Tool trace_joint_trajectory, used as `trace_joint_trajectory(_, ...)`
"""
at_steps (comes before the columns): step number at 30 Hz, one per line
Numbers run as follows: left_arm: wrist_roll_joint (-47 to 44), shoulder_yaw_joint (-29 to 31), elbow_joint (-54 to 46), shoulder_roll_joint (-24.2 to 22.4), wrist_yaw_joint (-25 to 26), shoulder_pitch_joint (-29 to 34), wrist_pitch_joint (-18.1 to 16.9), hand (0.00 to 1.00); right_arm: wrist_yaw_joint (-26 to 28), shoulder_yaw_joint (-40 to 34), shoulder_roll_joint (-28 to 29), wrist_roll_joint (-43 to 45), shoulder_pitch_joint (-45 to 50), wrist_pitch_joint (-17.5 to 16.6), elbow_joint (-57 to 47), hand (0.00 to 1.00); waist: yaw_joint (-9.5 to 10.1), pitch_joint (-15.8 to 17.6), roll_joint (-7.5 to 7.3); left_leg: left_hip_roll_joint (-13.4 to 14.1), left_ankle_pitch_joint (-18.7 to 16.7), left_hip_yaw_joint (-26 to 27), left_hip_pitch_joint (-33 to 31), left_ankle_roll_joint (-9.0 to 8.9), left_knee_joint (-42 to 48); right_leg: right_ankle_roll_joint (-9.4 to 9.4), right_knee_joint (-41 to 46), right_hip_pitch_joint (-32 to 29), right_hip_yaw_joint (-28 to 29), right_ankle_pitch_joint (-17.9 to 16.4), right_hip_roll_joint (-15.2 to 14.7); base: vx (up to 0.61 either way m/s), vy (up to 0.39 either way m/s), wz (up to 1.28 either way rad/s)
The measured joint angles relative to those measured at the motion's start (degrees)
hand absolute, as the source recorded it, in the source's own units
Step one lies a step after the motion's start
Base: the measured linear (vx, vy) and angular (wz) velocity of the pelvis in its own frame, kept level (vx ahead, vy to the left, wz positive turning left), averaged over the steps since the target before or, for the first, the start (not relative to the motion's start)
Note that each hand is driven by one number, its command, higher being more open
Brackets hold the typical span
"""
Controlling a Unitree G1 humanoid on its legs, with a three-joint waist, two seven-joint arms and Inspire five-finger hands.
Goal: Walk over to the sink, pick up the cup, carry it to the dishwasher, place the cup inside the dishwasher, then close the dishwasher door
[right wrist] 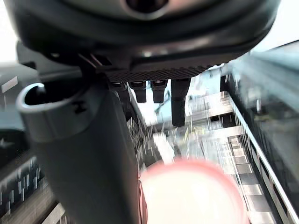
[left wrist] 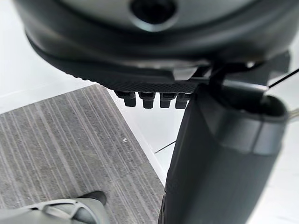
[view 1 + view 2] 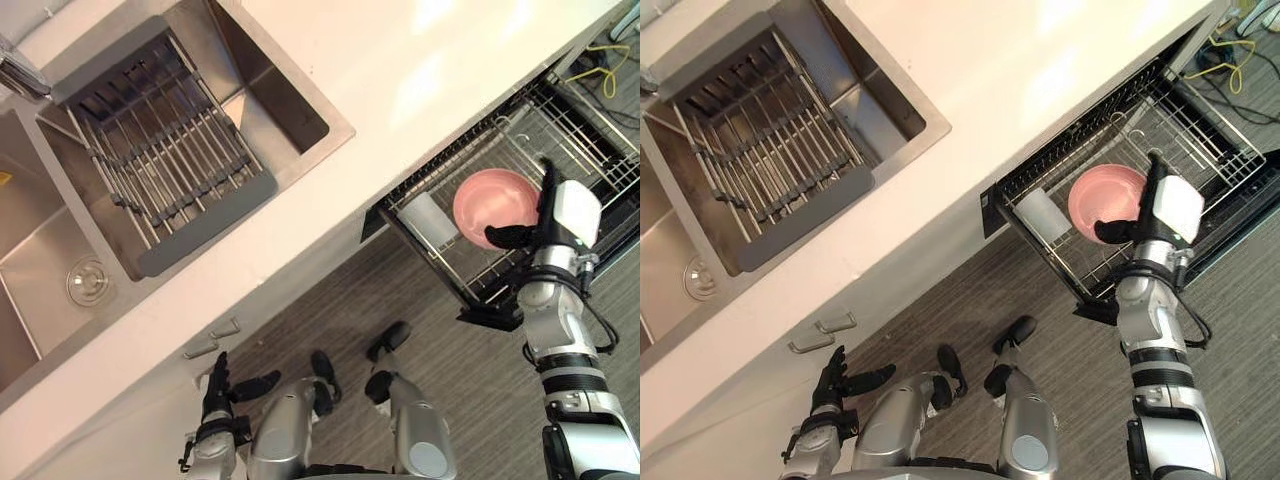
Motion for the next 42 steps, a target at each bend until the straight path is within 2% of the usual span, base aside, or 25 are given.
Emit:
trace_joint_trajectory(3, 1.2, 0.7, 0.0, -0.2, 0.0, 1.6, 0.0, 1.00, -1.6, -5.0, 2.7, 3.4, 2.9, -0.8, -4.4, 1.00, -0.65, -2.6, -0.56, 0.0, 0.1, 0.1, 1.8, -0.17, -1.5, 0.54, -0.1, 1.1, 0.0, -0.6, 0.4, 0.05, 0.096, -0.03)
trace_joint_trajectory(7, 3.1, 4.0, 0.1, -1.6, 0.2, 4.7, 0.0, 1.00, -5.0, -15.3, 9.5, 22.2, 9.2, -3.9, -6.6, 1.00, -0.91, -7.8, -1.50, -0.1, 0.7, 0.5, 6.6, -1.10, -5.0, 1.65, -0.1, 4.3, 0.0, -2.0, 1.1, 0.11, 0.091, -0.03)
trace_joint_trajectory(12, 4.7, 5.8, 1.7, -2.2, 0.3, 8.8, 0.2, 1.00, -6.7, -24.3, 16.2, 44.1, 16.6, -5.5, -3.4, 1.00, -2.83, -10.9, -1.63, -0.5, 2.0, 1.0, 12.5, -2.00, -9.0, 2.88, 4.2, 6.9, 0.2, -5.3, 0.1, 0.09, 0.072, -0.04)
trace_joint_trajectory(13, 4.9, 5.9, 2.2, -2.1, 0.3, 8.8, 0.1, 1.00, -6.5, -24.8, 16.9, 45.6, 17.6, -5.5, -2.6, 1.00, -2.88, -11.2, -1.62, -0.5, 2.1, 1.1, 12.8, -2.23, -9.3, 2.98, 4.9, 7.0, 0.2, -5.8, -0.1, 0.06, 0.044, 0.00)
trace_joint_trajectory(14, 4.9, 6.0, 2.6, -2.1, 0.3, 8.9, 0.1, 1.00, -6.5, -25.1, 17.6, 46.8, 18.5, -5.5, -1.9, 0.00, -2.92, -11.5, -1.58, -0.5, 2.3, 1.1, 13.2, -2.42, -9.5, 3.06, 5.7, 7.1, 0.1, -6.3, -0.4, 0.03, 0.012, 0.05)
trace_joint_trajectory(15, 5.0, 6.6, 2.8, -2.8, 0.3, 9.2, 0.1, 1.00, -5.9, -25.1, 20.5, 48.7, 21.3, -5.4, -0.8, 0.00, -2.99, -12.0, -1.60, -0.5, 2.5, 1.2, 14.5, -2.75, -10.2, 3.21, 7.9, 7.5, 0.0, -7.8, -1.1, 0.02, 0.000, 0.05)
trace_joint_trajectory(20, 7.3, 7.7, 2.1, -3.6, 1.0, 10.1, 0.1, 1.00, -3.9, -22.0, 26.2, 50.0, 26.8, -5.3, -0.8, 0.00, -3.19, -14.3, -1.50, -0.3, 2.9, 2.7, 15.6, -3.15, -11.0, 3.57, 12.7, 7.5, -1.6, -11.1, -3.3, -0.03, -0.032, 0.18)
trace_joint_trajectory(22, 7.9, 7.7, 2.0, -3.5, 1.1, 10.2, 0.1, 1.00, -3.3, -20.2, 27.2, 50.0, 28.2, -5.3, -0.9, 0.00, -3.20, -15.4, -1.73, -0.1, 2.9, 4.4, 15.5, -3.13, -11.3, 3.66, 14.4, 7.5, -2.8, -12.1, -4.3, -0.06, -0.007, 0.35)
trace_joint_trajectory(25, 8.4, 7.5, 1.8, -3.8, 1.1, 10.3, 0.2, 1.00, -3.5, -19.4, 27.9, 49.9, 28.4, -5.8, -0.8, 0.00, -2.58, -16.2, -1.74, -0.4, 2.8, 4.3, 15.6, -3.06, -11.5, 3.47, 16.7, 7.4, -3.3, -13.1, -5.6, -0.08, -0.016, 0.15)
trace_joint_trajectory(29, 7.6, 6.0, 2.4, -3.0, 1.1, 10.1, 0.2, 1.00, -3.3, -17.3, 25.8, 50.0, 26.5, -7.0, 5.8, 0.00, -2.53, -16.6, -1.86, -1.1, 2.8, 3.8, 13.9, -3.21, -11.7, 3.01, 19.9, 4.8, -3.3, -14.5, -7.5, -0.02, -0.014, 0.05)
trace_joint_trajectory(35, 4.9, 4.4, 3.4, -1.9, 1.4, 9.1, 0.0, 1.00, -3.4, -17.2, 23.2, 53.9, 23.5, -13.2, 12.5, 0.00, -2.75, -16.3, -1.69, -1.6, 4.0, 1.8, 11.3, -2.54, -10.9, 2.81, 20.7, 3.2, -4.8, -14.6, -8.8, 0.04, -0.024, 0.18)
trace_joint_trajectory(39, 4.2, 3.0, 4.6, -1.6, 2.1, 8.4, -0.4, 1.00, 1.3, -17.2, 22.4, 61.9, 21.3, -18.4, 17.8, 0.00, -2.84, -15.4, -1.38, -3.1, 4.5, -0.2, 10.9, -1.85, -11.2, 2.94, 22.4, 3.6, -6.3, -14.7, -11.4, -0.02, 0.020, 0.23)
trace_joint_trajectory(42, 4.2, 2.7, 4.6, -1.8, 2.8, 8.1, -0.8, 1.00, 4.1, -17.2, 20.9, 66.5, 19.0, -20.3, 20.6, 0.00, -2.84, -14.4, -0.71, -4.4, 4.9, -1.9, 10.9, -1.56, -12.3, 3.04, 24.1, 3.8, -7.6, -14.9, -13.4, -0.04, 0.030, 0.32)
